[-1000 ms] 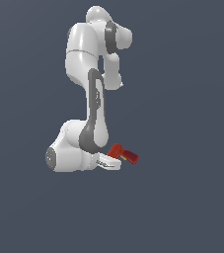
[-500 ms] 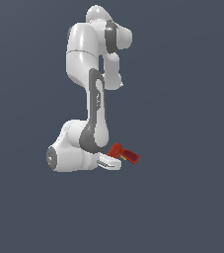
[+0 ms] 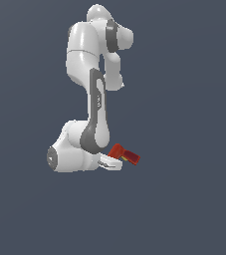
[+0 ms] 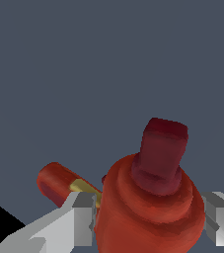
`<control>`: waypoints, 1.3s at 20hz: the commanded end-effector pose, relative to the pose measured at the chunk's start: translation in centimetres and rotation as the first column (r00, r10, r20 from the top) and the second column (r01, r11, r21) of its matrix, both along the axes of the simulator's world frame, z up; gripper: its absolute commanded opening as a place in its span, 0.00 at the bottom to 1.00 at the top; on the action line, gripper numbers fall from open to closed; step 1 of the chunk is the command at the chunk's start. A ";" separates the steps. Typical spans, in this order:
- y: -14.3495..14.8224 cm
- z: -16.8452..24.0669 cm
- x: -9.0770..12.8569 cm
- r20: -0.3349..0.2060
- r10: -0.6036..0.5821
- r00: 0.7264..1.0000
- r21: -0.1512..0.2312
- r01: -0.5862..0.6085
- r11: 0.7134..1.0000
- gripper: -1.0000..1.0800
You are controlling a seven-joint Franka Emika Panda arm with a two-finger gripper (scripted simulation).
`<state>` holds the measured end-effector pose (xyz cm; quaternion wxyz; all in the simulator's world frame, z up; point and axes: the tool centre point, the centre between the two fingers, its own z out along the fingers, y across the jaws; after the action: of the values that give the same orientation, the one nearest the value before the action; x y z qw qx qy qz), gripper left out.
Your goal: Pick up the object and move it to a goal position.
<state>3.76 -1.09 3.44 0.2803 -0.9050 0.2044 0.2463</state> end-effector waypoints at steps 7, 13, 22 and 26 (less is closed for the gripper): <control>-0.6 0.4 -1.7 0.000 0.000 1.000 0.000 0.000 1.000 0.00; -1.5 0.8 -4.1 0.000 0.000 1.000 0.000 0.000 1.000 0.00; -3.3 1.8 -9.1 -0.001 -0.001 1.000 0.001 0.001 1.000 0.00; -4.1 2.2 -11.1 -0.002 -0.001 1.000 0.002 0.001 1.000 0.00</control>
<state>-6.66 -4.95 5.35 0.2806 -0.9041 0.2053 0.2483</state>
